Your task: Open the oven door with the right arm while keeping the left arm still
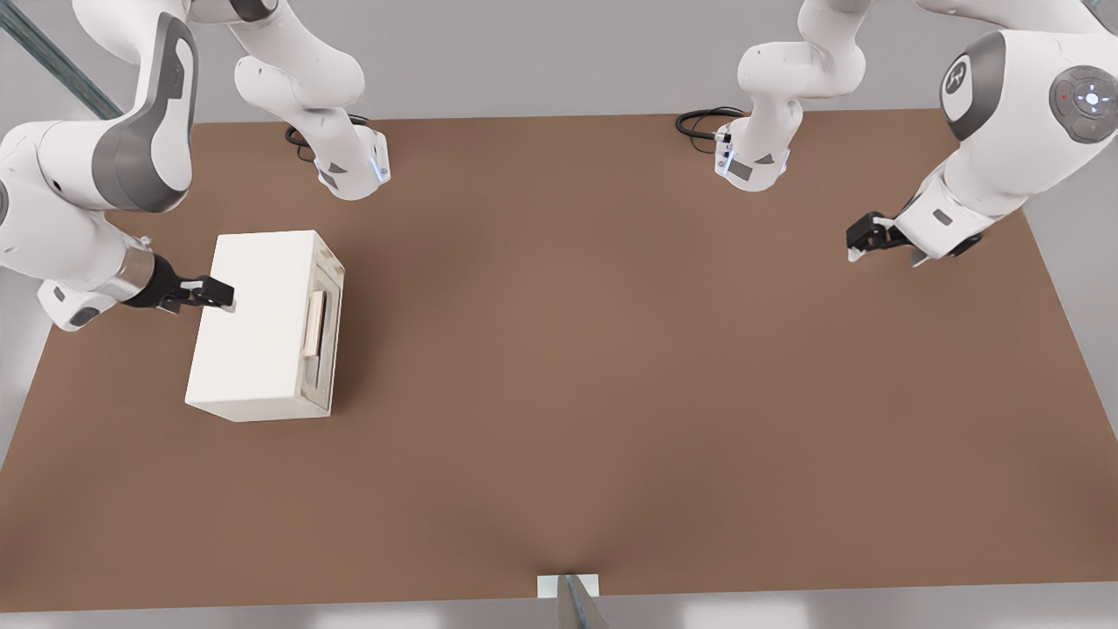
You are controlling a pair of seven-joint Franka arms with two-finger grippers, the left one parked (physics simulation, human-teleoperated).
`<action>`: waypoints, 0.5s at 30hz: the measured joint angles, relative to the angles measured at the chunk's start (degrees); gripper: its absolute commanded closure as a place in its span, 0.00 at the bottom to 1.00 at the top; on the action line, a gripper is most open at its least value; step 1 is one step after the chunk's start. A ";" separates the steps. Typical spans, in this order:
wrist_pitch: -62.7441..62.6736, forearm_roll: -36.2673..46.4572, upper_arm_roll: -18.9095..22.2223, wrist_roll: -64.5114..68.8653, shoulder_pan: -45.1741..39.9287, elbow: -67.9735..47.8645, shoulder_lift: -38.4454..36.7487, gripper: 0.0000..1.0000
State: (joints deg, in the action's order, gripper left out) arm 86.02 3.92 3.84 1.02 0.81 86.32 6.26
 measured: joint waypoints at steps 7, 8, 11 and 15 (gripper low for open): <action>-1.69 -6.80 -0.40 0.69 5.66 1.22 1.84 0.79; -2.27 -9.91 -0.41 0.79 10.25 1.44 3.37 0.79; -3.55 -19.85 -0.58 0.44 22.68 3.23 8.01 0.79; -4.50 -31.77 -0.62 -1.45 28.77 6.27 12.25 0.79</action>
State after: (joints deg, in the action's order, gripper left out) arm 81.52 -27.85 3.22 -0.42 29.58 92.59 18.51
